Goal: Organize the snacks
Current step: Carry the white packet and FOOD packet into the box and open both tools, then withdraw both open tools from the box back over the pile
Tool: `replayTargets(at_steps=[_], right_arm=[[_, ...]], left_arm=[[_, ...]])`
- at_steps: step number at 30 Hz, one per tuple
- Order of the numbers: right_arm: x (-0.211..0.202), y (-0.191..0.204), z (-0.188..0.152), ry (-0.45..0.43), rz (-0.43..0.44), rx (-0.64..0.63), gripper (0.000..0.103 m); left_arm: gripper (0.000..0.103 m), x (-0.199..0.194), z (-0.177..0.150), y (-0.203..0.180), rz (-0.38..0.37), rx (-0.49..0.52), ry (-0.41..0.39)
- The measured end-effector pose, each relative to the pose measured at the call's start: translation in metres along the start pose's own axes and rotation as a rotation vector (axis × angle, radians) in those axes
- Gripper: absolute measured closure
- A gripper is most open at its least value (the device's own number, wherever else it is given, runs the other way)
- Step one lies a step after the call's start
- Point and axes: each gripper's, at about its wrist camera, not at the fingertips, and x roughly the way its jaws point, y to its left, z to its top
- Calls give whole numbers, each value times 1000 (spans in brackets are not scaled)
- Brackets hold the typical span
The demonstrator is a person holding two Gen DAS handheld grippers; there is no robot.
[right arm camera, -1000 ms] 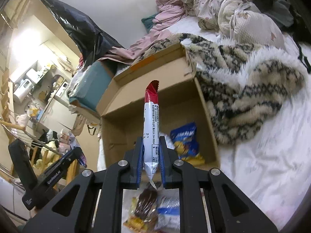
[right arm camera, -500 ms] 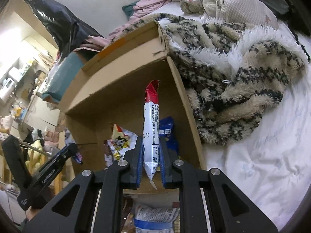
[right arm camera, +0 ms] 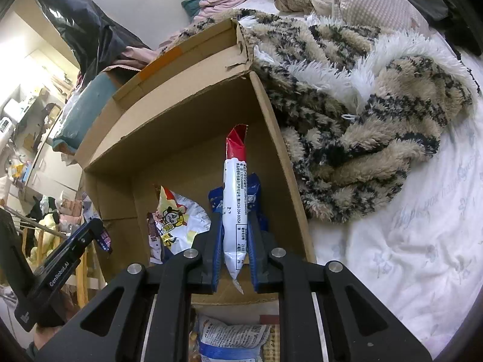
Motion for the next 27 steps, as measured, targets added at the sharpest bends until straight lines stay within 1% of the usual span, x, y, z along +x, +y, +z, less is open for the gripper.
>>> replayTargets(at_steps=[1, 4, 6, 8, 10, 12, 13, 14, 16, 18, 27], right_arm=[[0, 0, 0, 0, 1, -1, 86], [0, 2, 0, -4, 2, -8, 84], [-1, 2, 1, -11, -4, -12, 84], [-4, 3, 1, -32, -20, -11, 84], [-10, 6, 2, -65, -20, -29, 83], [-13, 8, 3, -76, -18, -41, 74], [-14, 8, 3, -82, -13, -41, 63], [-15, 9, 2, -86, -7, -39, 48], [-18, 11, 1, -102, 5, -43, 36], [-21, 14, 1, -113, -2, -64, 34], [-30, 21, -4, -112, 17, -75, 33]], left_arm=[[89, 1, 0, 1, -21, -6, 3], [86, 3, 0, 0, -35, -12, 12], [73, 3, -1, -1, -29, -7, 16], [36, 0, -1, 2, -46, -27, 23], [22, -6, -1, 4, -58, -50, -2], [21, -10, 0, 4, -48, -48, -18], [21, -11, 0, 4, -43, -47, -19], [21, -12, 0, 4, -39, -47, -22], [21, -15, -2, 6, -26, -45, -32], [21, -18, -3, 7, -16, -40, -40], [21, -44, -9, 11, 29, -11, -84]])
